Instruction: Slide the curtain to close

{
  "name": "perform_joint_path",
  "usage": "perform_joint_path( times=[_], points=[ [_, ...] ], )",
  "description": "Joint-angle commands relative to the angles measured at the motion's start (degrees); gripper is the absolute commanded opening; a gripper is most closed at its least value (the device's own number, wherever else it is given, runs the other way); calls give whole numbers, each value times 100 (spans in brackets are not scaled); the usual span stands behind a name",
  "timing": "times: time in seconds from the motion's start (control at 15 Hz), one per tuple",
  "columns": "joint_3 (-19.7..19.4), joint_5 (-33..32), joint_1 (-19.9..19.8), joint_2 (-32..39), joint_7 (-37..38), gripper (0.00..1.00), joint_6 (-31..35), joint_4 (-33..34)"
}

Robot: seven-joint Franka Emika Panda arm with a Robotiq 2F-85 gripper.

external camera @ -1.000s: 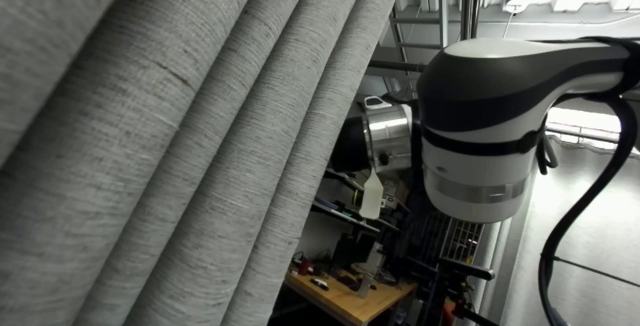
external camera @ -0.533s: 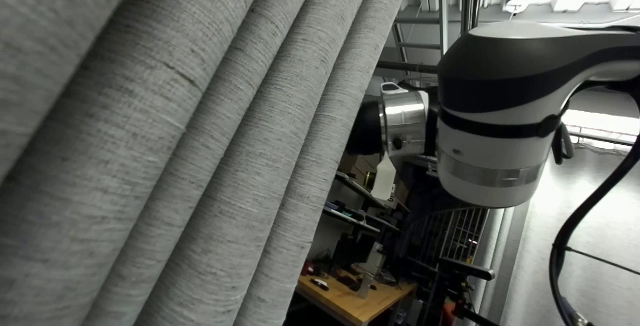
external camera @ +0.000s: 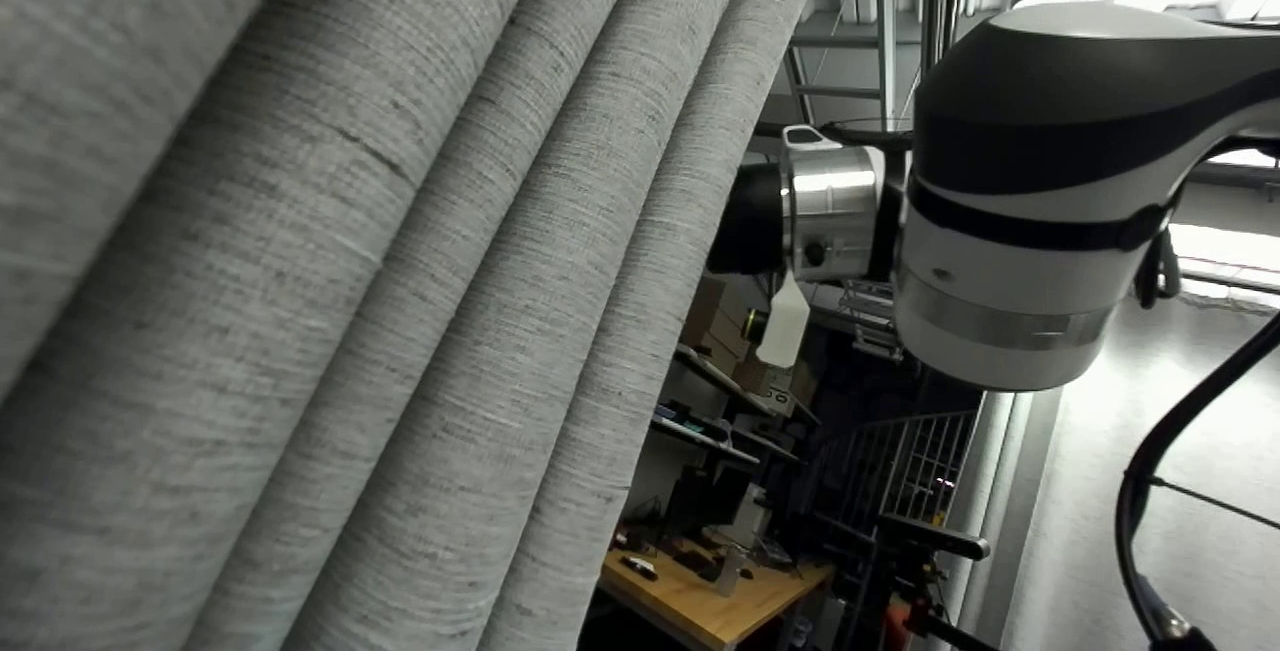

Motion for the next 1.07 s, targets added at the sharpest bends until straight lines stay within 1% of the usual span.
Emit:
perform_joint_path(
  times=[0.0, 0.4, 0.47, 0.53, 0.8, 1.0],
  points=[
    [142, -125, -27, -130, -79, 100, 224, 25],
    [275, -208, -85, -203, -48, 100, 361, 37],
    [281, -214, -80, -205, -47, 85, 367, 40],
    [285, -219, -74, -198, -48, 72, 381, 46],
    [299, -229, -64, -136, -44, 42, 398, 121],
    [355, -215, -181, -52, 3, 18, 421, 191]
  ],
)
